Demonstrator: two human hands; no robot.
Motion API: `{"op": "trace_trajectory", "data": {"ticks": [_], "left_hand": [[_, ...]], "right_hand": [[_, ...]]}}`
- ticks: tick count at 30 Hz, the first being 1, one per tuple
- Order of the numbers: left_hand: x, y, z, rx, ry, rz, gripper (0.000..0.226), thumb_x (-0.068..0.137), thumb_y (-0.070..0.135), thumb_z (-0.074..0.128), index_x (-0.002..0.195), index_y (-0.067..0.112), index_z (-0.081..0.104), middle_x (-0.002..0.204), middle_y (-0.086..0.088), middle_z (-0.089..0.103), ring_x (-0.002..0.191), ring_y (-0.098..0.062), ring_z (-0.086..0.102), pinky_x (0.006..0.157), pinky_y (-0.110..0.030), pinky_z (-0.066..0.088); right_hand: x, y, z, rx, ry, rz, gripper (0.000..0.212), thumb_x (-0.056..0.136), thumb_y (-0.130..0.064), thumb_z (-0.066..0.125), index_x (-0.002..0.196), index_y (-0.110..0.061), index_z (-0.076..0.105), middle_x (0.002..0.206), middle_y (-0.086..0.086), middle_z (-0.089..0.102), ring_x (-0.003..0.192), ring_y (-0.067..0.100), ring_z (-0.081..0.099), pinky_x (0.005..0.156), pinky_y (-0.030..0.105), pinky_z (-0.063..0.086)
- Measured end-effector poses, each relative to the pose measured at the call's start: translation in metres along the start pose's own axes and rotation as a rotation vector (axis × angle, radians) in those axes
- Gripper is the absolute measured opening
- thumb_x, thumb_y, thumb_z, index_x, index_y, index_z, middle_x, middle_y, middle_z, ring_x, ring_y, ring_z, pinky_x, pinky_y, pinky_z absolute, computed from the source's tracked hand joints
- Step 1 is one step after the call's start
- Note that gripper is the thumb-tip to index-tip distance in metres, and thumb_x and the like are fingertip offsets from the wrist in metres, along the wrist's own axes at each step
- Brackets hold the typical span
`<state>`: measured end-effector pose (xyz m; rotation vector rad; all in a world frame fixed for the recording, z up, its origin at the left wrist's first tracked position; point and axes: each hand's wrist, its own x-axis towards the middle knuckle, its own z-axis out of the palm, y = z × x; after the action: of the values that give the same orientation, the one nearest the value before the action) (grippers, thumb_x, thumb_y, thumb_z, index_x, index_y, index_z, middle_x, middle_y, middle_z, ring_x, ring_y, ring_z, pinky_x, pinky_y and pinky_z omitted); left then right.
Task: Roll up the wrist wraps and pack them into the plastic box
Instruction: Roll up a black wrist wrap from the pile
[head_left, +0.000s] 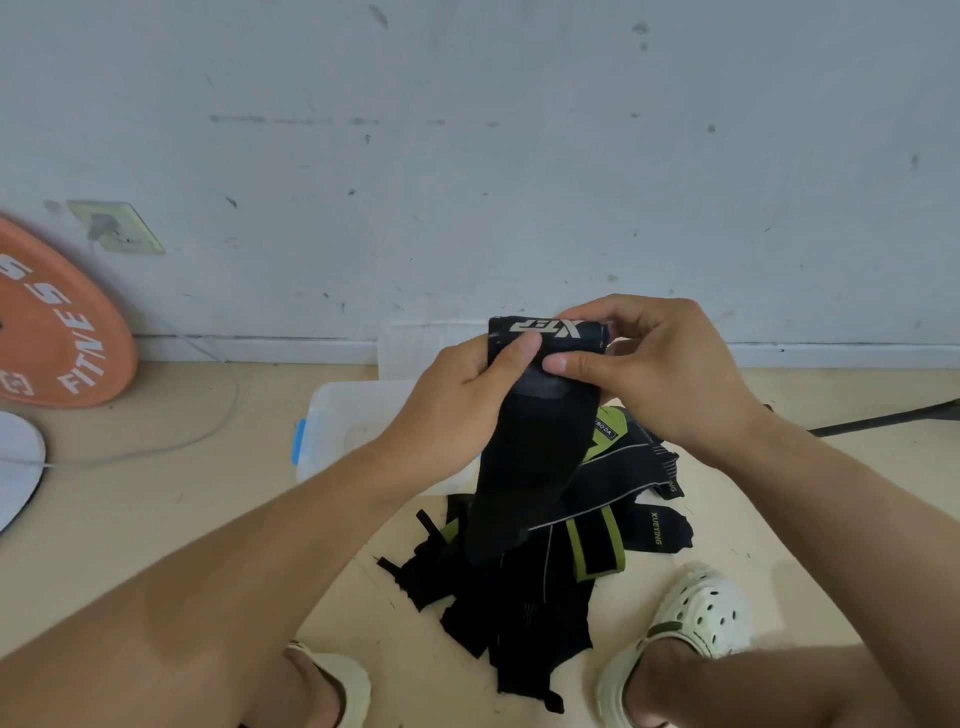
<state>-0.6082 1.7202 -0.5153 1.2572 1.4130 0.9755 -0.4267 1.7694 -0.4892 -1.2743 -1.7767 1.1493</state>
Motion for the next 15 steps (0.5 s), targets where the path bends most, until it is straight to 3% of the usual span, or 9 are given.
{"op": "trace_trajectory", "data": {"ticks": [2,4,9,13,15], "left_hand": [[0.0005,0.0000,0.0005,-0.087,-0.042,-0.099,0.054,0.097,0.066,0.041,0.125,0.030,0.071,0.111,0.006,0.078,0.107,-0.011,0.072,0.098,-0.032,0.056],[0.0006,-0.0001,0.0018,-0.182,-0.077,-0.159,0.061,0.093,0.071,0.040,0.126,0.029,0.069,0.112,0.003,0.078,0.109,-0.014,0.073,0.102,-0.042,0.056],[0.0012,-0.0014,0.0053,-0.375,-0.040,-0.227,0.041,0.107,0.048,0.046,0.132,0.022,0.065,0.120,-0.001,0.076,0.112,-0.018,0.073,0.103,-0.051,0.056],[0.0034,-0.0028,0.0030,-0.471,0.001,-0.267,0.036,0.108,0.038,0.050,0.133,0.017,0.063,0.124,-0.005,0.074,0.114,-0.023,0.073,0.105,-0.054,0.054],[0.0036,-0.0028,0.0023,-0.503,0.011,-0.277,0.034,0.108,0.034,0.050,0.134,0.015,0.062,0.127,-0.008,0.073,0.117,-0.027,0.071,0.106,-0.055,0.053]], "right_hand": [[-0.0011,0.0016,0.0019,-0.031,0.012,-0.015,0.023,0.077,-0.020,0.090,0.093,-0.031,0.077,0.089,0.005,0.075,0.073,0.035,0.070,0.070,0.045,0.062],[-0.0026,0.0031,0.0047,-0.061,0.017,-0.037,0.023,0.078,-0.020,0.089,0.089,-0.033,0.075,0.087,-0.001,0.075,0.072,0.032,0.067,0.070,0.039,0.059],[-0.0016,0.0054,0.0086,-0.116,0.007,-0.105,0.031,0.078,-0.015,0.088,0.088,-0.040,0.073,0.088,-0.008,0.074,0.073,0.019,0.062,0.070,0.025,0.053],[0.0030,0.0064,0.0037,-0.077,-0.051,-0.051,0.037,0.078,-0.015,0.089,0.096,-0.045,0.076,0.092,-0.020,0.071,0.081,0.016,0.063,0.064,0.012,0.047],[0.0050,0.0078,0.0019,-0.074,-0.067,-0.057,0.039,0.078,-0.014,0.089,0.100,-0.044,0.078,0.097,-0.016,0.071,0.086,0.017,0.064,0.073,0.014,0.047]]}}
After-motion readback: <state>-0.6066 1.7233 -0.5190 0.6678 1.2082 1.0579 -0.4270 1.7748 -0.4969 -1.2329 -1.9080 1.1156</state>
